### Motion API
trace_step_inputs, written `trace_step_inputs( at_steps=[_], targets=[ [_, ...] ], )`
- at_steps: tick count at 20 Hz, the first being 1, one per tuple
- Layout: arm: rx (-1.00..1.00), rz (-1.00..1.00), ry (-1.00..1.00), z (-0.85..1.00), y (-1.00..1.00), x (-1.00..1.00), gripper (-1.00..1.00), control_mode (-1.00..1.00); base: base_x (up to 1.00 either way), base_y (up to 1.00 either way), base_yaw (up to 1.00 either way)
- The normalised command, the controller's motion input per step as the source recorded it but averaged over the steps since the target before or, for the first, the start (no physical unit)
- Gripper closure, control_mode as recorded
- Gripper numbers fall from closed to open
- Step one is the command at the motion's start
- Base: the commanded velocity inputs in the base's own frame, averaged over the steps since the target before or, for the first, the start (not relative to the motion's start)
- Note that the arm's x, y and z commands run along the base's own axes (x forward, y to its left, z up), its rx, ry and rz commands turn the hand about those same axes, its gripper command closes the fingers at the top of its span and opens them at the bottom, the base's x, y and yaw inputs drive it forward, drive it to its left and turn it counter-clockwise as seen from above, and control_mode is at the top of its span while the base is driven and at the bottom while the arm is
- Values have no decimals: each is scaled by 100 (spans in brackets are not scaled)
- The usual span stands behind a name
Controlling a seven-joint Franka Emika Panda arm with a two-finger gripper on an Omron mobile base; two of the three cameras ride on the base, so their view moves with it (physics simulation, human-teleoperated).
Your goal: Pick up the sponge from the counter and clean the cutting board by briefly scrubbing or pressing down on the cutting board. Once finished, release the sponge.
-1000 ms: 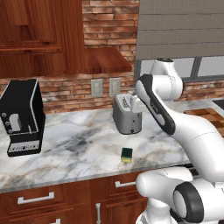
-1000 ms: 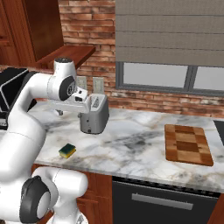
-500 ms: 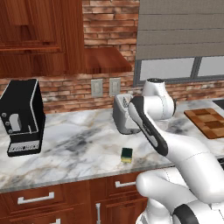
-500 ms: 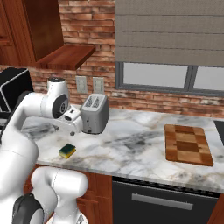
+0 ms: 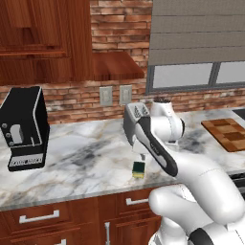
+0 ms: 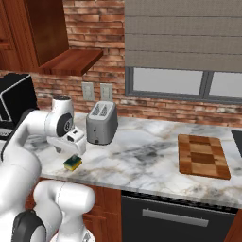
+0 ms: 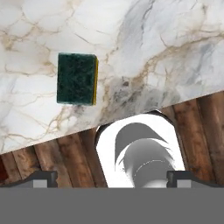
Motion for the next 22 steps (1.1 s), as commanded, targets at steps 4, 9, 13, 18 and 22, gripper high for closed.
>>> trace_step_inputs(
  at_steps=[4,9,13,18,22],
  targets=[
    [0,1,15,-30,25,8,-100,-100,0,0,0],
    [0,3,12,-30,24,2,-100,-100,0,0,0],
    [0,2,11,-19,7,2,-100,-100,0,0,0],
    [0,1,7,-13,0,5,-100,-100,0,0,0],
    [0,0,1,-5,0,18,-100,-100,0,0,0]
  ],
)
